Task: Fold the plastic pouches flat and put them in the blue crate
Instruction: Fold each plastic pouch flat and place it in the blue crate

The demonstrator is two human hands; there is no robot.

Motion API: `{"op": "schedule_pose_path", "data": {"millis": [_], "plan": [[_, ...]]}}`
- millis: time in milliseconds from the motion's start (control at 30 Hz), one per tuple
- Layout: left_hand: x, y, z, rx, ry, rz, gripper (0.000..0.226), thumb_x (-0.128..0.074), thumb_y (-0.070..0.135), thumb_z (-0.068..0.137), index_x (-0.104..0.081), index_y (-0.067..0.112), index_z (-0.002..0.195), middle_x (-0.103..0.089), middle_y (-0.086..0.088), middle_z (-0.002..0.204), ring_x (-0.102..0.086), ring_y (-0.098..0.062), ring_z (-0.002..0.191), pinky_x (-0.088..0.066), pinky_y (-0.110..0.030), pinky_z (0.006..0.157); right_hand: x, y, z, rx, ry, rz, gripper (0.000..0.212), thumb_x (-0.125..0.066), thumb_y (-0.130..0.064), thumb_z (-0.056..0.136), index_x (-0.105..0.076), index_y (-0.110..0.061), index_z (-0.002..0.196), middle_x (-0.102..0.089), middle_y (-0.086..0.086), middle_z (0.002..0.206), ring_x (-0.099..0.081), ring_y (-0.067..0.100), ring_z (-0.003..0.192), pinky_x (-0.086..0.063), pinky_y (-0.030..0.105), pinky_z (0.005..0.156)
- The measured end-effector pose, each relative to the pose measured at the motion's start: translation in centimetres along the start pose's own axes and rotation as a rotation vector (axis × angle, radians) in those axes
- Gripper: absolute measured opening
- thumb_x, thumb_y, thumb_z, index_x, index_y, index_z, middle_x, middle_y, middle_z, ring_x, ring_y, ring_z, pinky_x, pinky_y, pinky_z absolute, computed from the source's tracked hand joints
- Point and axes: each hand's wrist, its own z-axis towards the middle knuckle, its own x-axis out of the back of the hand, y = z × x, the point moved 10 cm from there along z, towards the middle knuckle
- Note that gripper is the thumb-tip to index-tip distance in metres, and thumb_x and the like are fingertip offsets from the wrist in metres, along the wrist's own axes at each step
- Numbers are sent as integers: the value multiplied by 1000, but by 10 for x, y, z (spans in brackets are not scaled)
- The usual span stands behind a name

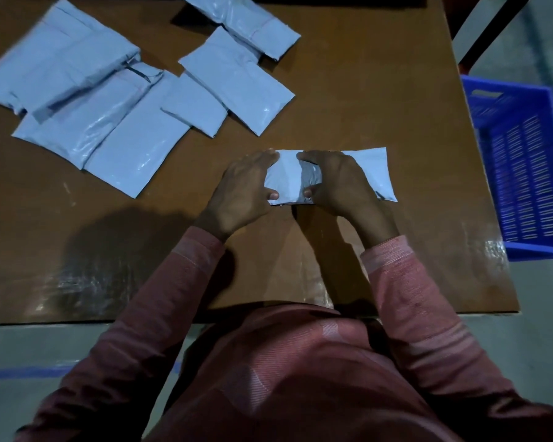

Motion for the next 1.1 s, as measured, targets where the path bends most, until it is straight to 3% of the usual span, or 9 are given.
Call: {"op": "schedule_pose_path", "data": {"millis": [100, 167, 333, 467, 567, 667, 800, 900, 1100], "plan": [[1, 2, -7, -9, 2, 35, 80, -80, 14, 87, -40, 9, 156, -42, -10, 160, -39, -29, 147, -24, -40, 125, -5, -16, -14, 79, 32, -30, 66, -75, -11, 88, -48, -11, 148, -43, 11, 157, -36, 29, 147, -23, 34, 120], [2, 14, -17, -74, 52, 89, 74, -75, 8, 91, -38, 3, 156, -40, -15, 161, -35, -29, 150, -13, -35, 126, -6, -28, -28, 148, 142, -79, 57, -71, -9, 88, -54, -4, 142, -49, 18, 150, -41, 36, 143, -27, 43, 120], [-14, 37, -48, -151, 137, 107, 54, -57, -4, 95, -45, -9, 147, -45, -26, 154, -39, -38, 147, -25, -48, 125, -16, -30, -60, 226, 315, -49, 43, -38, -19, 89, -69, -1, 113, -69, 20, 117, -64, 38, 110, -49, 41, 98], [-32, 34, -56, -157, 88, 161, 57, -28, 12, 95, -51, -9, 143, -47, -26, 152, -45, -38, 144, -29, -49, 122, -38, -16, -74, 183, 242, -107, 46, -37, -11, 90, -68, -4, 124, -63, 14, 134, -58, 32, 125, -52, 37, 95], [-29, 36, -51, -163, 95, 209, 53, -38, 7, 92, -55, -9, 140, -51, -27, 149, -48, -39, 141, -28, -49, 122, -25, -26, -76, 208, 288, -109, 53, -29, -17, 88, -70, -2, 119, -66, 15, 129, -62, 33, 118, -54, 35, 90], [-21, 40, -49, -150, 154, 210, 56, -58, -4, 88, -51, -10, 143, -48, -27, 151, -43, -40, 144, -26, -49, 124, -7, -31, -69, 219, 356, -76, 50, -31, -18, 89, -71, -1, 114, -68, 18, 124, -63, 35, 115, -50, 38, 98], [-25, 42, -58, -115, 149, 242, 60, -23, 17, 97, -48, -11, 144, -46, -30, 151, -42, -41, 145, -28, -51, 123, -21, -17, -66, 196, 360, -112, 51, -39, -3, 84, -64, 5, 127, -59, 22, 139, -51, 40, 135, -45, 48, 111], [-36, 38, -61, -101, 96, 250, 67, -17, 17, 92, -51, -11, 142, -48, -31, 149, -48, -43, 140, -35, -53, 119, -35, -12, -67, 192, 348, -113, 56, -61, 12, 73, -62, 7, 129, -57, 24, 141, -48, 43, 137, -44, 52, 111], [-7, 39, -41, -94, 199, 186, 48, -47, -2, 88, -59, -8, 134, -56, -29, 143, -52, -42, 137, -36, -52, 120, 0, -25, -41, 234, 402, -94, 44, -65, 7, 70, -71, 6, 114, -70, 24, 116, -65, 42, 109, -49, 44, 102]]}}
